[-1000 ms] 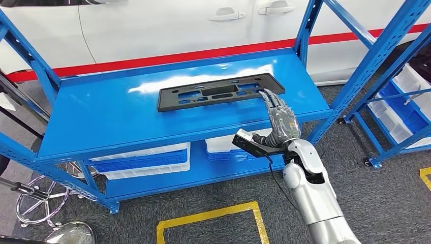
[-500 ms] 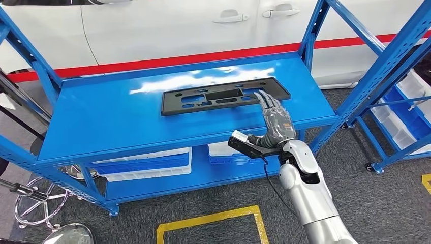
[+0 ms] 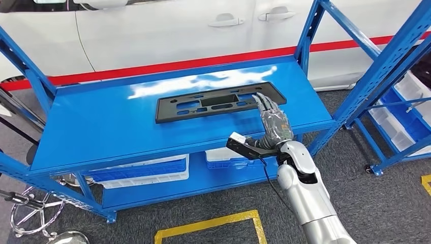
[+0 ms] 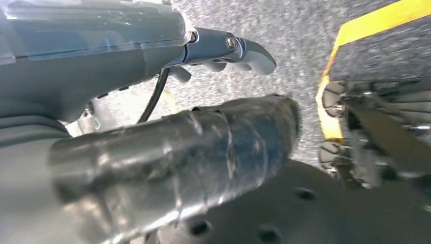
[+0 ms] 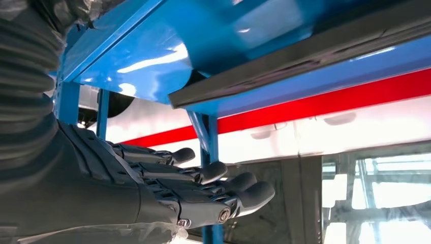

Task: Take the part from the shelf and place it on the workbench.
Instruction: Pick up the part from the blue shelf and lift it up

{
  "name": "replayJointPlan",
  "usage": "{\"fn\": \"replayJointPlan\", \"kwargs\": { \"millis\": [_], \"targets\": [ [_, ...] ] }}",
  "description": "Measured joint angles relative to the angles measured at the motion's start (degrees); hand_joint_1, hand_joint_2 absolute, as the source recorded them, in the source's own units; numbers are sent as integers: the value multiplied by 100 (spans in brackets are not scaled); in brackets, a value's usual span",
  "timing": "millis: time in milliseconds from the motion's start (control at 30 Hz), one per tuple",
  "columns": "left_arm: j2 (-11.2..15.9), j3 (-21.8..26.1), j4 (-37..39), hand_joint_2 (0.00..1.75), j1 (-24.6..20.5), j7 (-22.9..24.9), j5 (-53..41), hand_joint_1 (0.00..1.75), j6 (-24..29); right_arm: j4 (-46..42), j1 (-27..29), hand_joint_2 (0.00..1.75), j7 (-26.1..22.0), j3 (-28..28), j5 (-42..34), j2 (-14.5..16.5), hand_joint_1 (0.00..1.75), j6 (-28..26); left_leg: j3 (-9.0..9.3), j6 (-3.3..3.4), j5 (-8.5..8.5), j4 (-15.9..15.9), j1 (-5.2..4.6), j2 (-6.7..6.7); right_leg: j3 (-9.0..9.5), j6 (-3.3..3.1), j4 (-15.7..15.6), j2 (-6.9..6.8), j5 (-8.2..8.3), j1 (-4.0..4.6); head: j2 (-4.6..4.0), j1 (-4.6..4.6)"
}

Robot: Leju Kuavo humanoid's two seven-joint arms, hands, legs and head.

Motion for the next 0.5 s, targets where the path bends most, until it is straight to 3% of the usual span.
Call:
{"fn": "replayJointPlan", "kwargs": {
  "millis": [133, 167, 233, 267, 300, 333, 433, 500],
  "targets": [
    [-1, 4, 0, 0, -9, 0, -1, 0, 1, 34, -22, 175, 5, 4, 4, 16, 0, -6, 73, 107, -12, -126, 22, 4, -57, 102, 134, -11, -120, -1, 0, 2],
    [-1, 8, 0, 0, -6, 0, -1, 0, 4, 41, -29, 175, 5, 4, 4, 16, 0, -7, 99, 139, -13, -150, 35, 9, -174, 117, 379, -12, -248, -3, 0, 2],
    [0, 17, 0, 0, -2, -1, -2, 0, 10, 66, -28, 175, 6, 4, 5, 16, 0, -7, 122, 188, -36, -151, 28, 14, -576, 132, 1133, -16, -548, -11, 0, 3],
    [0, 21, 0, 0, -5, -2, -2, 0, 13, 81, -18, 175, 8, 4, 5, 16, 0, -7, 134, 201, -54, -145, 24, 11, -774, 137, 1458, -17, -621, -13, 0, 4],
    [0, 23, 0, 0, -8, -2, -2, 0, 14, 96, -7, 175, 9, 4, 5, 16, 0, -7, 154, 207, -75, -139, 22, 6, -890, 137, 1601, -17, -587, -13, 0, 4],
    [-1, 26, 0, 0, -11, -3, -2, 0, 14, 108, -2, 175, 11, 4, 5, 16, 0, -8, 186, 206, -101, -133, 20, 1, -894, 129, 1513, -17, -435, -12, 0, 4],
    [-7, 31, 1, 0, -2, -3, -2, 0, 14, 123, -12, 175, 11, 4, 6, 15, 0, -8, 294, 160, -201, -114, 10, -5, -490, 62, 476, -26, 203, 13, 0, 5],
    [-10, 33, 2, 0, -2, -3, -2, 0, 15, 132, -21, 175, 11, 5, 6, 15, 0, -8, 288, 108, -235, -100, -4, -6, -329, 26, 102, -31, 267, 44, 0, 4]
  ]
}}
